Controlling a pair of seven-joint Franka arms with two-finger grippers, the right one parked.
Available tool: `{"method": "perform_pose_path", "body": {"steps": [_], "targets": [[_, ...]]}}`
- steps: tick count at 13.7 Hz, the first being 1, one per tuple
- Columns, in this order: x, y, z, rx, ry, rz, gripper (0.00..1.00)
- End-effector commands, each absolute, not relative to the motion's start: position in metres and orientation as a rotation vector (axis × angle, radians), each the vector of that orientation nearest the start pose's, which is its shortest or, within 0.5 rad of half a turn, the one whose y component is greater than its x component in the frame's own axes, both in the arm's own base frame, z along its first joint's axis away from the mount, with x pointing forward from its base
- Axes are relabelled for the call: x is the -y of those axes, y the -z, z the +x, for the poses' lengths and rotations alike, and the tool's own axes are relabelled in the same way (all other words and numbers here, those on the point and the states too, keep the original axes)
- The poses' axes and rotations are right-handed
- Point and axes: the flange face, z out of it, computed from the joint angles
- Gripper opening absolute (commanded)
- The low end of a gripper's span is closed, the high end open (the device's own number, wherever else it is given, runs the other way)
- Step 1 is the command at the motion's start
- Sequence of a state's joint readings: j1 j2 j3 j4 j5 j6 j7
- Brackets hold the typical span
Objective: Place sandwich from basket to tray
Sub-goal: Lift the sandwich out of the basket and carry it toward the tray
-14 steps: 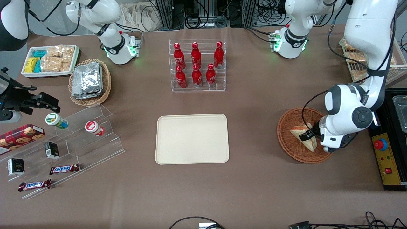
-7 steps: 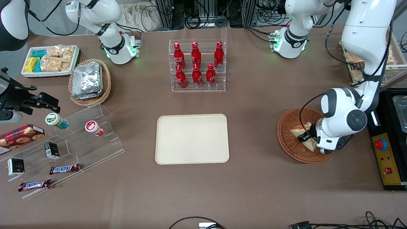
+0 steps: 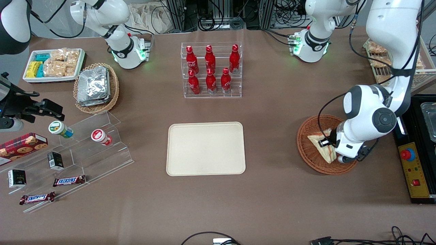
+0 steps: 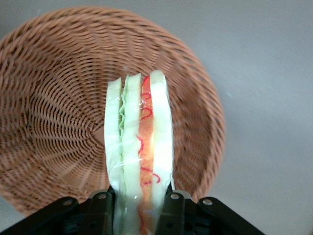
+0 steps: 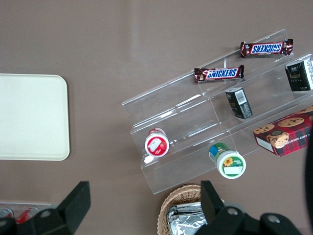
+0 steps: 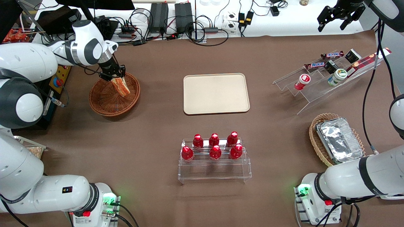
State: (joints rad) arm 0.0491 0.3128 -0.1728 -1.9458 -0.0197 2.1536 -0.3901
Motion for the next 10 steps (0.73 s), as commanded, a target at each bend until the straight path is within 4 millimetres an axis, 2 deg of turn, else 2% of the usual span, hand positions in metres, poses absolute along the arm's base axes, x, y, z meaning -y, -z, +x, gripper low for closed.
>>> {"method": "perform_pose_path", "body": {"steps": [1, 3, 5, 6, 7, 9, 10], "targets": [[0.105, -0.374, 0.607, 0.165, -0.172, -3.199, 0.0], [0.15, -0.403, 0.623, -0.107, -0.144, -3.246, 0.0], [0.195, -0.413, 0.636, -0.27, -0.168, -3.278, 0.0], [0.214, -0.414, 0.641, -0.306, -0.186, -3.293, 0.0], [0.242, -0.414, 0.642, -0.356, -0.187, -3.3, 0.0], [0.305, -0.397, 0.632, -0.379, -0.218, -3.299, 0.0], [0.33, -0.388, 0.631, -0.361, -0.221, -3.292, 0.0]]}}
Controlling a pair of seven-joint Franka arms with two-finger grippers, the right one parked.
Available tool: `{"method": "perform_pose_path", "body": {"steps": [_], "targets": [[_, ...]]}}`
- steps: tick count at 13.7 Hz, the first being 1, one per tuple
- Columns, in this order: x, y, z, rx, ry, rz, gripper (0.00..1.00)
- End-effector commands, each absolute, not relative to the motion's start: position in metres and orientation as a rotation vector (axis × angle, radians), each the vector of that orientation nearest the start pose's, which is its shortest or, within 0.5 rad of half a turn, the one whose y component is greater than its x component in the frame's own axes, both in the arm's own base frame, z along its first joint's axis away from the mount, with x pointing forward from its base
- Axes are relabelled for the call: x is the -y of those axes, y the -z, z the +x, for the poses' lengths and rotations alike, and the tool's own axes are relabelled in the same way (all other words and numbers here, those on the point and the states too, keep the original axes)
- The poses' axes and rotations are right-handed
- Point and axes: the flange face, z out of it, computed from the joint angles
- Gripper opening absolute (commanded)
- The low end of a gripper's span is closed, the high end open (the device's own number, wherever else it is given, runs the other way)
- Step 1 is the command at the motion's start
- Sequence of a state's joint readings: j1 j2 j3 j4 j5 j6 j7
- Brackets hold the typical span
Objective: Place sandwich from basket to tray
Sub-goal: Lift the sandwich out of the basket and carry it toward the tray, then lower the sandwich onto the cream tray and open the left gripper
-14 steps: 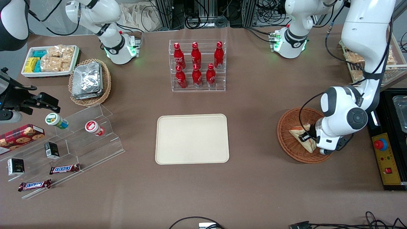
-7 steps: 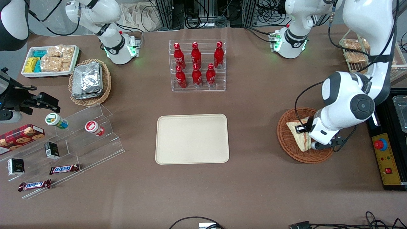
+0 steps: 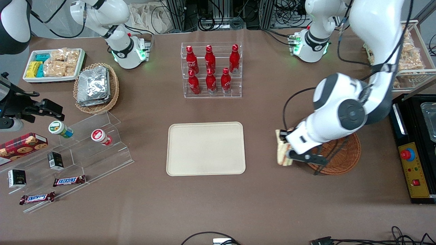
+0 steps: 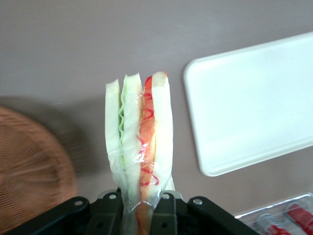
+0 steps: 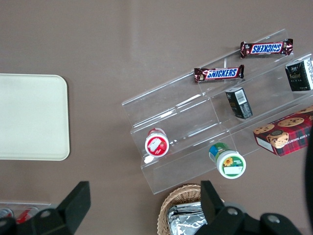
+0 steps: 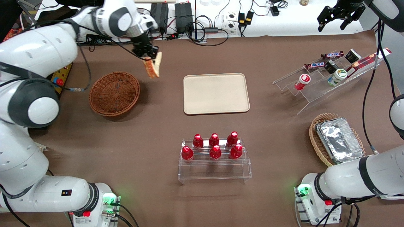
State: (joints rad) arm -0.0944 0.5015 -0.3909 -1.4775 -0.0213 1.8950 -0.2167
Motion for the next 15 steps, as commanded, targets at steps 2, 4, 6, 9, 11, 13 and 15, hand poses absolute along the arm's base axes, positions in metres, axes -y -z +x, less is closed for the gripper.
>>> {"method": "perform_pose_path", "body": {"steps": [2, 4, 6, 9, 11, 13, 15], "targets": [[0.36, -0.357, 0.621, -0.389, -0.26, -3.252, 0.0], [0.386, -0.329, 0.613, -0.424, -0.26, -3.265, 0.0], [0.401, -0.297, 0.61, -0.38, -0.276, -3.282, 0.0], [0.417, -0.256, 0.602, -0.305, -0.312, -3.29, 0.0], [0.425, -0.243, 0.598, -0.301, -0.312, -3.294, 0.0], [0.428, -0.235, 0.597, -0.262, -0.31, -3.301, 0.0], [0.426, -0.228, 0.598, -0.252, -0.31, -3.3, 0.16]]}}
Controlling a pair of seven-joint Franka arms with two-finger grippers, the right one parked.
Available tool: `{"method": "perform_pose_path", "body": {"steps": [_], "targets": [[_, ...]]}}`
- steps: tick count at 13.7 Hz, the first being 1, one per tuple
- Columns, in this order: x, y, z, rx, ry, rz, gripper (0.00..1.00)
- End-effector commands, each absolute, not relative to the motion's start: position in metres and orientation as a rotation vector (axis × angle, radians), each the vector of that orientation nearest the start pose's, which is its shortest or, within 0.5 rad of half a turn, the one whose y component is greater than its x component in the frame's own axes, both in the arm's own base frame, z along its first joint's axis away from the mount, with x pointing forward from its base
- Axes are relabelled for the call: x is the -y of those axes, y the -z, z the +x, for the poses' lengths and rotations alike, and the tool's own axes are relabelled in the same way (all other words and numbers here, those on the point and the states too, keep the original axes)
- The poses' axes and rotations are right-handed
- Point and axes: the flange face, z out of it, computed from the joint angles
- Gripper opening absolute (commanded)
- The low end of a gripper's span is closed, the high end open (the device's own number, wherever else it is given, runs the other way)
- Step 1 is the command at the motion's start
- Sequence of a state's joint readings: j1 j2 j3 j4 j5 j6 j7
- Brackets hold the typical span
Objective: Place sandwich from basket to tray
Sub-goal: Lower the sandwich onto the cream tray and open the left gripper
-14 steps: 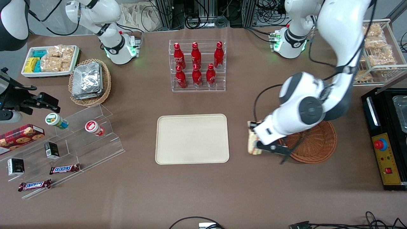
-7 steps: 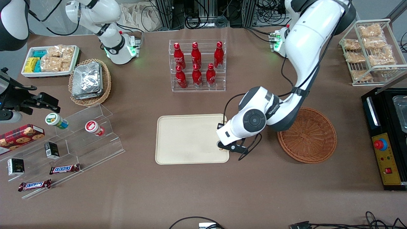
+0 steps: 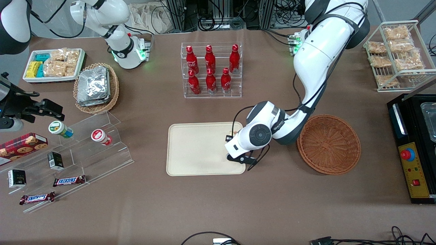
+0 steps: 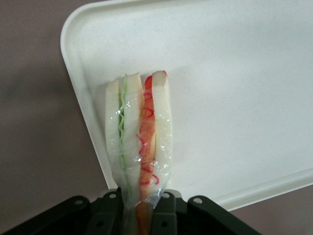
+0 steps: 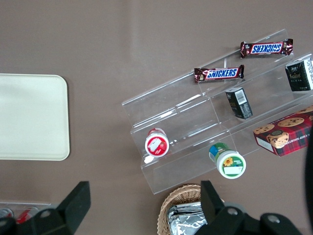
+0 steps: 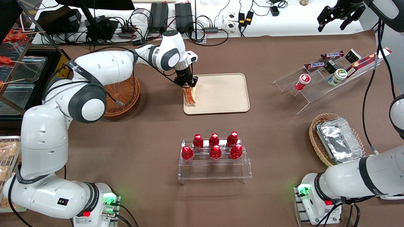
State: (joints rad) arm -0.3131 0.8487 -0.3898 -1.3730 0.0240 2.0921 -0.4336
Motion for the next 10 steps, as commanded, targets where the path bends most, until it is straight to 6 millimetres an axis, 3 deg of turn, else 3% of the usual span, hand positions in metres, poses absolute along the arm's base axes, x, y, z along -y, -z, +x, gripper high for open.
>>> {"method": "perform_pose_path", "body": {"steps": [1, 2, 3, 7, 8, 10], "targets": [[0.425, -0.226, 0.598, -0.248, -0.314, -3.298, 0.51], [0.422, -0.224, 0.598, -0.241, -0.322, -3.295, 0.87], [0.422, -0.223, 0.598, -0.245, -0.318, -3.291, 1.0], [0.416, -0.232, 0.606, -0.229, -0.28, -3.301, 1.0], [0.413, -0.241, 0.61, -0.223, -0.261, -3.305, 1.0], [0.411, -0.283, 0.614, -0.225, -0.179, -3.318, 1.0]]}}
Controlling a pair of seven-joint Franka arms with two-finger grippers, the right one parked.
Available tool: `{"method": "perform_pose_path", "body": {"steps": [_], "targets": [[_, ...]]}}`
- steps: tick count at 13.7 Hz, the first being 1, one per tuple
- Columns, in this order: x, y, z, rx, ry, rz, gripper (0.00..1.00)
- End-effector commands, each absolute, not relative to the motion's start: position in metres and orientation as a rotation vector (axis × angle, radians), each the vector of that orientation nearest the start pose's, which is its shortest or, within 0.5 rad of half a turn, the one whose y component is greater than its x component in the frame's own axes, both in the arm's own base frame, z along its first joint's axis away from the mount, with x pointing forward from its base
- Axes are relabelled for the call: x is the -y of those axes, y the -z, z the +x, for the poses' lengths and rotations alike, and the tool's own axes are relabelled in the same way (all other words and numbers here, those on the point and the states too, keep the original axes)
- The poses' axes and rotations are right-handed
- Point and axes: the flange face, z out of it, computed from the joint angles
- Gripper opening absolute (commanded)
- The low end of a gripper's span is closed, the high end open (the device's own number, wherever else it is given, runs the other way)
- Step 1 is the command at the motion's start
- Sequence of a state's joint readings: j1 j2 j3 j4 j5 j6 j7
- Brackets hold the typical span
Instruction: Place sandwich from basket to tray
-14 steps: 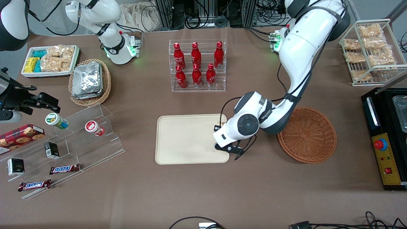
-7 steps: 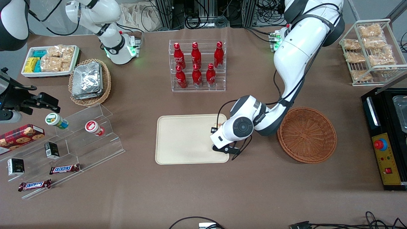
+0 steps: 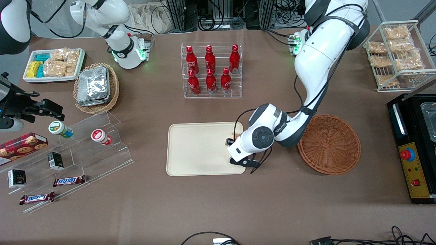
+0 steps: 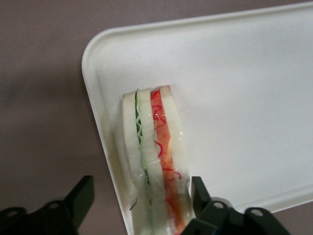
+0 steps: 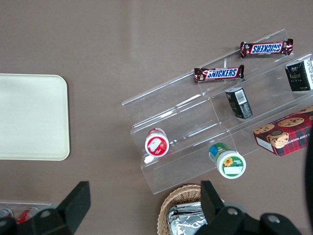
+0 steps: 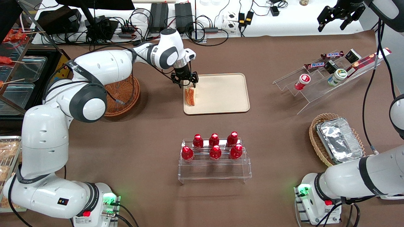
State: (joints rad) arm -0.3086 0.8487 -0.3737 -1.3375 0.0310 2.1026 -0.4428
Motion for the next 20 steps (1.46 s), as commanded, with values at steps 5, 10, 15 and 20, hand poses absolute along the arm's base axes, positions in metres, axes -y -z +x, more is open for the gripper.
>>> {"method": "perform_pose_path", "body": {"steps": [5, 10, 15, 20], "targets": [[0.322, -0.412, 0.636, -0.082, -0.116, -3.273, 1.0], [0.162, -0.515, 0.625, 0.197, -0.32, -3.137, 1.0], [0.07, -0.591, 0.592, 0.146, -0.316, -3.116, 1.0], [0.051, -0.584, 0.569, 0.169, -0.445, -3.063, 1.0]]}}
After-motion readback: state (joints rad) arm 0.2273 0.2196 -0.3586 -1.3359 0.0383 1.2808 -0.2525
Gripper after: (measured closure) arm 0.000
